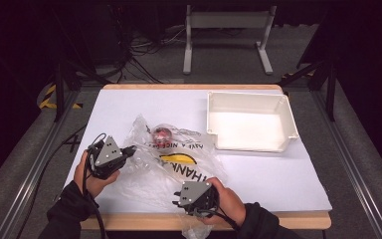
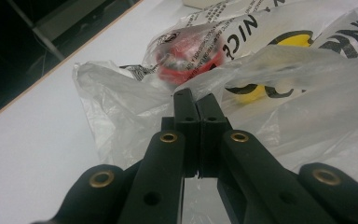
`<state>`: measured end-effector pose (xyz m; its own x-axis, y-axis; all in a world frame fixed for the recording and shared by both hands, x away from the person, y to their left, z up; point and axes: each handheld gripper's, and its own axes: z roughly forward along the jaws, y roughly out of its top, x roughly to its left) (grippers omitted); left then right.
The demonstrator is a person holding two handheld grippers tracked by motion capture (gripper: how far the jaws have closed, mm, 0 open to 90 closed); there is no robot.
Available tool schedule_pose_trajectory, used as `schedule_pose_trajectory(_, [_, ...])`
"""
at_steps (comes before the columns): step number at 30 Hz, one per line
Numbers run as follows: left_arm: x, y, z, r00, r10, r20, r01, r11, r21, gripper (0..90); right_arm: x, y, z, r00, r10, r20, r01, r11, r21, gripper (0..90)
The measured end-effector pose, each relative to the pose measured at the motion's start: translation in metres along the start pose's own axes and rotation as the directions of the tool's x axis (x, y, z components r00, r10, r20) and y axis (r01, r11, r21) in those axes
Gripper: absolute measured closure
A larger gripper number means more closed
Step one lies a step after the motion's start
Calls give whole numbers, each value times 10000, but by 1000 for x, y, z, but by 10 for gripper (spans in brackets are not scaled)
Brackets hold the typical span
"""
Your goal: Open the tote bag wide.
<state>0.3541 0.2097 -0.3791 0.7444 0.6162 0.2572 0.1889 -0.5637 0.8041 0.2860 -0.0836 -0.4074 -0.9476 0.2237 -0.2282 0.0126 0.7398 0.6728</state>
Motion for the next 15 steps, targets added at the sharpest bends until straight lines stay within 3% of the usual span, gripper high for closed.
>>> schedule_pose_trajectory(6, [5,-4,-3,9999,-143,-7,143,9999,-39,894,-19,-13,0,9965,466,694,-507,9970,577,631])
schedule_pose_trajectory(11, [8,-7,-7,9995,-258,-173,257,9996,-82,894,-38,-25,2,9837,934,1537,-1096,9889,1005,606])
schedule_pose_trajectory(15, [11,-8,-9,9991,-352,-243,348,9993,-161,894,-47,-28,3,9760,942,1961,-1178,9866,1125,616])
